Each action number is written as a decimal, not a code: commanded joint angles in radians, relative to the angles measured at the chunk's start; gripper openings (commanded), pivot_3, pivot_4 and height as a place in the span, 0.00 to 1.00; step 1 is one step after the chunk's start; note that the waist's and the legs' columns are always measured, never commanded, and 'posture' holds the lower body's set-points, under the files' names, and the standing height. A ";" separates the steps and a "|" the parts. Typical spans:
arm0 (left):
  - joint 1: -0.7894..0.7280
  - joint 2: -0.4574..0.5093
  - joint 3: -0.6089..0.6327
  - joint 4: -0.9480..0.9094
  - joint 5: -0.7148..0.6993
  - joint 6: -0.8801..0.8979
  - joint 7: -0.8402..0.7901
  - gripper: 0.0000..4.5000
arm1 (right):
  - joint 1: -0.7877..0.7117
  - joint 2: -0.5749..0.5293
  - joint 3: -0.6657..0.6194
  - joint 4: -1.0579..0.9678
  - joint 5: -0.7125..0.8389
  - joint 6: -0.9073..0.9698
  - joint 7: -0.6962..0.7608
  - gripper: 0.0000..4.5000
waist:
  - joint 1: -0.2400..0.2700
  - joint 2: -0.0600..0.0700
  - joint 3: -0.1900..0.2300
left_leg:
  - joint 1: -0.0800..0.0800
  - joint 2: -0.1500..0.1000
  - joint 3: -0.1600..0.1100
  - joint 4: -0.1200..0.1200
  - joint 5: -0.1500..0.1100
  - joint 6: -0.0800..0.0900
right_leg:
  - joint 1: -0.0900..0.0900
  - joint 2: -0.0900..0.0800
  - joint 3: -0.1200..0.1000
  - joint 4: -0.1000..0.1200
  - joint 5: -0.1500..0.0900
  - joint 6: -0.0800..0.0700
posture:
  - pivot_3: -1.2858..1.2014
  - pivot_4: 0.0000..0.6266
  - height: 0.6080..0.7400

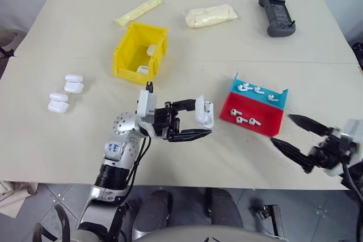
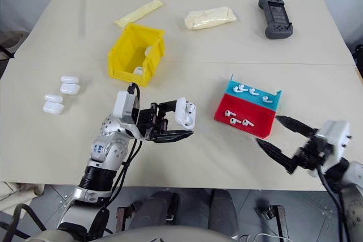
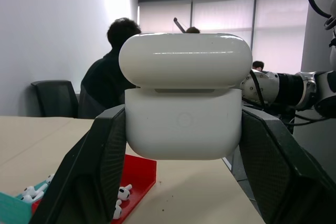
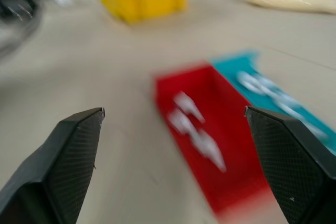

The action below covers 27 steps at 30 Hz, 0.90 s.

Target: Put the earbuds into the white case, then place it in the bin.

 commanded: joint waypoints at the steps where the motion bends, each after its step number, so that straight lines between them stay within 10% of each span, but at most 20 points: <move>1: 0.004 -0.004 0.009 -0.005 0.004 -0.031 0.007 0.62 | -0.013 -0.011 -0.053 0.118 -0.071 -0.135 0.042 0.99 | -0.003 0.000 0.000 | 0.000 0.000 0.000 0.000 0.000 0.000 | 0.000 0.000 0.000 0.000 0.000 0.000 | 0.52 0.24 1.00; 10: -0.003 -0.014 0.017 0.028 0.020 -0.084 0.025 0.62 | -0.264 -0.145 0.069 0.232 -0.095 -0.031 0.059 0.99 | -0.007 0.001 -0.001 | 0.002 0.007 0.003 0.000 0.000 -0.001 | -0.001 0.001 0.002 0.000 0.000 0.000 | 0.52 0.24 1.00; 16: -0.001 -0.028 0.000 0.023 0.031 -0.096 0.031 0.62 | -0.674 -0.384 0.388 0.328 -0.269 0.271 0.074 0.99 | -0.003 0.002 -0.001 | -0.001 0.007 0.003 0.001 0.000 -0.001 | -0.003 0.000 0.001 0.000 0.000 0.000 | 0.52 0.24 1.00; 27: -0.027 -0.074 0.000 0.074 0.052 -0.156 0.049 0.62 | -1.169 -0.319 0.814 0.749 -0.655 0.131 0.227 0.99 | -0.006 0.001 0.000 | -0.004 0.005 0.000 0.000 0.000 -0.001 | -0.004 -0.001 -0.002 -0.002 0.000 0.000 | 0.52 0.24 1.00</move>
